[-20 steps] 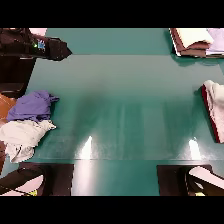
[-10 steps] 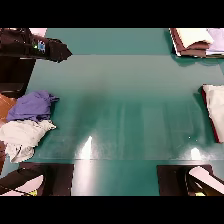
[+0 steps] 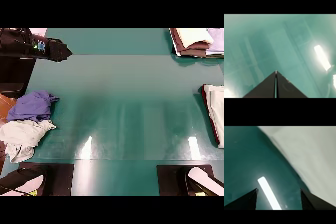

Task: Fold the shirts.

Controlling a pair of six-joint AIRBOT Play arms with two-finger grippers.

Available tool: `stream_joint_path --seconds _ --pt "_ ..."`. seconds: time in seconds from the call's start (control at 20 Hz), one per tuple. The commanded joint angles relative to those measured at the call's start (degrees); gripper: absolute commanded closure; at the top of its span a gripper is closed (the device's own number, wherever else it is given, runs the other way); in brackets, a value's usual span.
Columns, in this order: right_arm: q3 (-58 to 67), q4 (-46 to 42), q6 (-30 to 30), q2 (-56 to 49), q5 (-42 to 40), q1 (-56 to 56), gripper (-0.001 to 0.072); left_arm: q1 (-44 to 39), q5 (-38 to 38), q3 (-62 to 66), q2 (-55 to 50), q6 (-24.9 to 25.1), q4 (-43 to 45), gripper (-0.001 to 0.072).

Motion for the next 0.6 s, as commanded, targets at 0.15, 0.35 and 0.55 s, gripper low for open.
stream_joint_path --seconds 0.15,0.35,0.55 --pt "5.3 9.2 -0.3 0.0 -9.7 28.6 0.0577 0.0 4.8 0.0 0.0 0.0 0.0 0.0683" --pt "5.2 9.2 -1.6 0.0 -15.0 39.4 0.0694 0.0 6.3 0.0 0.0 0.0 0.0 0.0683" --pt "5.2 9.3 -1.6 0.0 -15.5 41.6 0.0694 0.0 7.8 0.0 0.0 0.0 0.0 0.0683"
